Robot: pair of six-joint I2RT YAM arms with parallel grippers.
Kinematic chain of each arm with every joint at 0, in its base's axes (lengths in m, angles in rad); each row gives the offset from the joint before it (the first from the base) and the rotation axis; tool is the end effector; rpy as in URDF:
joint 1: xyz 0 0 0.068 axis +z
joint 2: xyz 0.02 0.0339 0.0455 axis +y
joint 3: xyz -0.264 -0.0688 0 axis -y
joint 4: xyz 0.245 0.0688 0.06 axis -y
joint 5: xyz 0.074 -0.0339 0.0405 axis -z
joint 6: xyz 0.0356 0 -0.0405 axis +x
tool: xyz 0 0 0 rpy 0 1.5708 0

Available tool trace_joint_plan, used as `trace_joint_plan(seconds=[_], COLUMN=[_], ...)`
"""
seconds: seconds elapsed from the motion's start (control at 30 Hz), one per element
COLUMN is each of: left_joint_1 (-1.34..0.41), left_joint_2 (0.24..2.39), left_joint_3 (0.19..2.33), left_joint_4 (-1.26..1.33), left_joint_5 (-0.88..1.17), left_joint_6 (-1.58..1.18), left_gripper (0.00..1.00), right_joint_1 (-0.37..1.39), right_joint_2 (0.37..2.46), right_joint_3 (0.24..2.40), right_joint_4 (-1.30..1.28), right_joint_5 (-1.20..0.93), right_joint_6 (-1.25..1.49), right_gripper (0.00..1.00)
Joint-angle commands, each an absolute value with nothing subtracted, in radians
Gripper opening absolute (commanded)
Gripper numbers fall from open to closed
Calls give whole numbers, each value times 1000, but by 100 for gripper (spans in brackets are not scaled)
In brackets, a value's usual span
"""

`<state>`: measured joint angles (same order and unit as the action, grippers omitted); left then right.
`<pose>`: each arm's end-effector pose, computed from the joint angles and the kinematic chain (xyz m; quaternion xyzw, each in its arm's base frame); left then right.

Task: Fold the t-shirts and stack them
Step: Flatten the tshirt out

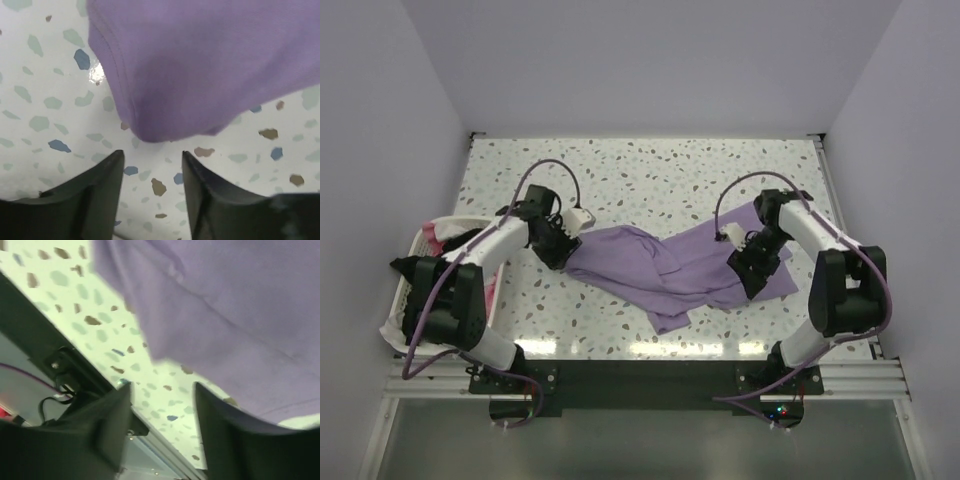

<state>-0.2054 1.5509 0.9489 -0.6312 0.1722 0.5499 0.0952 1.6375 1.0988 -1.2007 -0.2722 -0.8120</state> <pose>0.2795 -0.0645 0.1852 0.3756 0.9076 -0.0548 0.1794 0.2584 0.0343 0.1960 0.4223 -0.8924 -0.1559 0.0307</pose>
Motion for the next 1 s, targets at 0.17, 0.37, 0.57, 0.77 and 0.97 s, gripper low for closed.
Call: trace_joint_plan(seconds=[0.17, 0.37, 0.57, 0.77, 0.97], left_joint_1=[-315, -507, -672, -742, -781], left_joint_2=[1494, 1587, 1830, 1979, 2046], left_joint_3=[1245, 1302, 1503, 1603, 1634], left_joint_4=[-669, -508, -644, -699, -741], left_joint_5=[448, 624, 660, 615, 575], left_joint_6=[678, 830, 1053, 1201, 1324], left_gripper=[63, 63, 59, 54, 50], right_joint_1=[-130, -161, -218, -293, -322], right_joint_2=[1607, 1693, 1802, 1894, 1902], right_joint_3=[1370, 1393, 1454, 1551, 1552], right_joint_4=[-1323, -1152, -1118, -1207, -1218], right_joint_5=[-434, -273, -241, -325, -347], right_joint_6=[-905, -893, -838, -805, -816], right_gripper=[74, 60, 55, 55, 55])
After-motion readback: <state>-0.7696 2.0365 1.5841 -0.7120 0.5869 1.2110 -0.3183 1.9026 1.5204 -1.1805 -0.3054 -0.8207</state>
